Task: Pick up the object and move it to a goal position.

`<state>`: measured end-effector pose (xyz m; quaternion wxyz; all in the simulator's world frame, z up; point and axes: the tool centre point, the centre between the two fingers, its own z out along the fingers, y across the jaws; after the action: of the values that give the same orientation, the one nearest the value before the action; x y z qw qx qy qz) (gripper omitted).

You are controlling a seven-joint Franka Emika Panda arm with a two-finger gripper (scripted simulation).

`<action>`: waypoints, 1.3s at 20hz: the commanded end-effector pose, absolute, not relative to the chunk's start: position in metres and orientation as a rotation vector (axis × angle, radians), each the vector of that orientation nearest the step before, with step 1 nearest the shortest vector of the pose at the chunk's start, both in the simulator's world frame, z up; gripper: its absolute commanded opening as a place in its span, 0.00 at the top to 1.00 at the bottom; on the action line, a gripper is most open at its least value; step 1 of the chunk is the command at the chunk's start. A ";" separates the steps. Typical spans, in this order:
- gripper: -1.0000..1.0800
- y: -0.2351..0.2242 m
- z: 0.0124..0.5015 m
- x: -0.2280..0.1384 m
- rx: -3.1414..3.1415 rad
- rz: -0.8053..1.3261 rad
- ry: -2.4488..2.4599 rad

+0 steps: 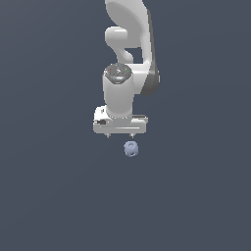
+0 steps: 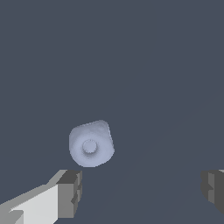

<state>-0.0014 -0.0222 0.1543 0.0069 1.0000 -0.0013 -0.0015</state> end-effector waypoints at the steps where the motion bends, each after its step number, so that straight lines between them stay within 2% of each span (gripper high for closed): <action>1: 0.04 -0.022 0.154 -0.001 3.128 -0.005 -0.004; 15: 0.04 -0.007 0.159 0.002 3.157 -0.009 0.004; 26: 0.04 0.018 0.109 -0.003 3.130 -0.003 0.289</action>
<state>-0.0016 0.0140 0.1171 -0.0019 0.9971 0.0765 -0.0013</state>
